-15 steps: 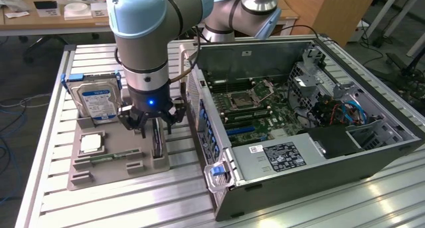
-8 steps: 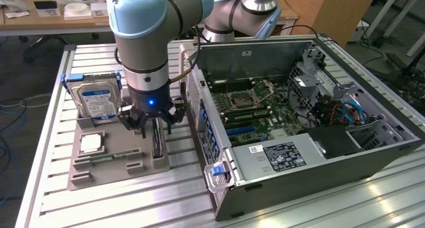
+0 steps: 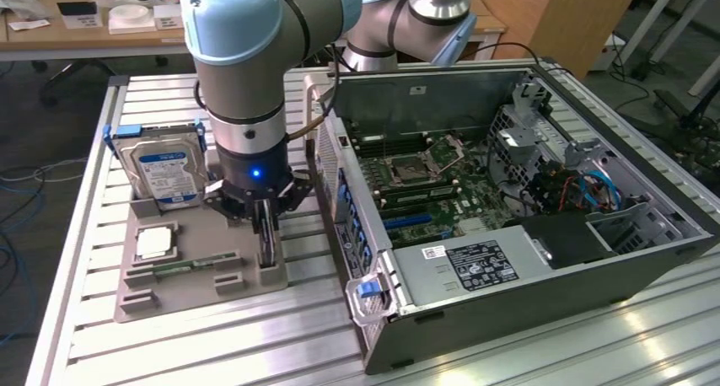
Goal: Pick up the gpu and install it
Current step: 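Pick up the gpu and move the gpu toward the slot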
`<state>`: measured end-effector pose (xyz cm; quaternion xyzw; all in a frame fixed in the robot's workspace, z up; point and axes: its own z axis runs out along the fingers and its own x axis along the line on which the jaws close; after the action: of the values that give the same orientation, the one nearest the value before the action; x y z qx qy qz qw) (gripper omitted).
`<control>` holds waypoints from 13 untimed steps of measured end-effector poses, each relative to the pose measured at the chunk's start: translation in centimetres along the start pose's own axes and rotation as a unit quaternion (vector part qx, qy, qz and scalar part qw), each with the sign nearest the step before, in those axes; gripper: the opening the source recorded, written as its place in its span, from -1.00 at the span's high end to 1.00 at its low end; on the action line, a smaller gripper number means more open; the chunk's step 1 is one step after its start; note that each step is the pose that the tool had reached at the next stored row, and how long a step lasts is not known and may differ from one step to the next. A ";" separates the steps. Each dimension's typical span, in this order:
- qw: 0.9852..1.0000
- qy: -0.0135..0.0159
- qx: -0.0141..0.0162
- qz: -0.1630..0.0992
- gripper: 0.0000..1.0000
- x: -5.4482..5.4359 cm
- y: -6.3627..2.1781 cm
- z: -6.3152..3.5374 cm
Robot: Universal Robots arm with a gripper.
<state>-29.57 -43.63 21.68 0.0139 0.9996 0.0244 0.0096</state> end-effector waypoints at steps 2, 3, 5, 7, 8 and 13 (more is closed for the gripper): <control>1.000 0.000 0.000 0.000 0.44 0.0 0.00 0.00; 1.000 0.000 0.000 0.000 0.44 0.0 0.00 0.00; 1.000 0.000 0.000 0.000 0.44 0.0 0.00 0.00; 1.000 0.000 0.000 0.000 0.44 0.0 0.00 0.00; 1.000 0.000 0.000 0.000 0.44 0.0 0.00 0.00; 1.000 0.000 0.000 0.000 0.44 0.0 0.00 0.00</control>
<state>-29.57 -43.63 21.68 0.0139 0.9996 0.0244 0.0096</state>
